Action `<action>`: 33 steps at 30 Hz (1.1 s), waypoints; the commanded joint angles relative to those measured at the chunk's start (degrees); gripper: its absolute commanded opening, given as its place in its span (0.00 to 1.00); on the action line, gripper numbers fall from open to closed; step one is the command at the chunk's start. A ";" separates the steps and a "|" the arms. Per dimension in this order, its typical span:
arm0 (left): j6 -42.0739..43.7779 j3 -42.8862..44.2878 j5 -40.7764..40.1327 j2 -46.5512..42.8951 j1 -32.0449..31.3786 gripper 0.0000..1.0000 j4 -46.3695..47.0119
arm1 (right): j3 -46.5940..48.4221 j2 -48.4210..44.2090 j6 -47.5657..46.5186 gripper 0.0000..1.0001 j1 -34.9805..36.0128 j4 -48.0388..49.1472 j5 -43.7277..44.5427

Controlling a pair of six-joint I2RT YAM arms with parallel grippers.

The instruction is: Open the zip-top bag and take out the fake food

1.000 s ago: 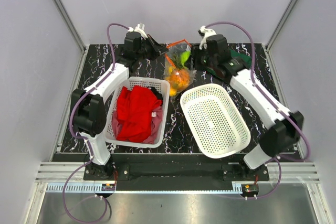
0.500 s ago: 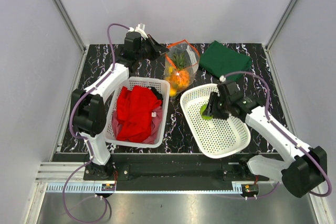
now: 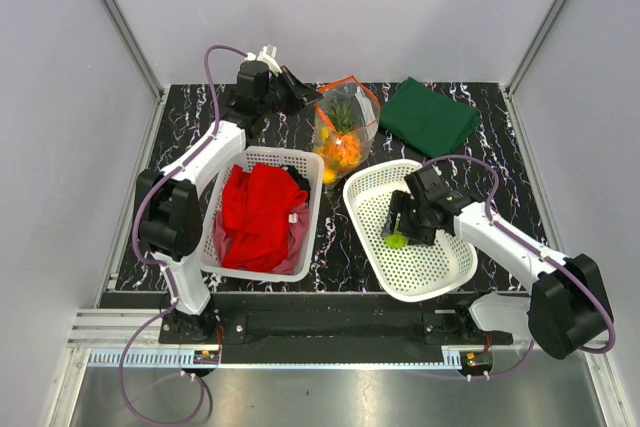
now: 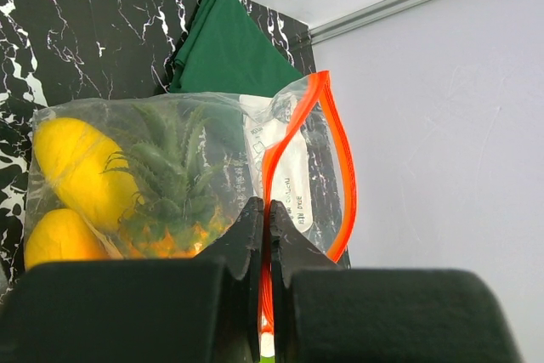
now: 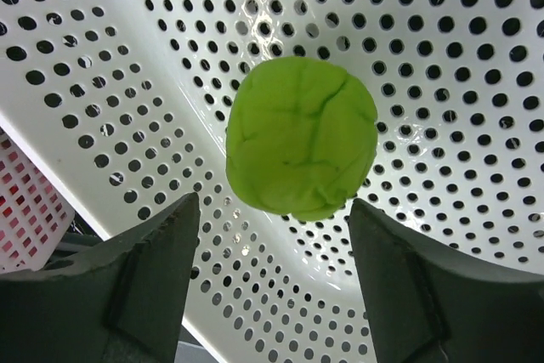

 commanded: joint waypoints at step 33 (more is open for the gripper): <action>-0.46 3.75 2.65 -0.54 -0.51 0.00 4.19 | 87.10 53.82 -22.55 0.47 0.25 -8.52 5.08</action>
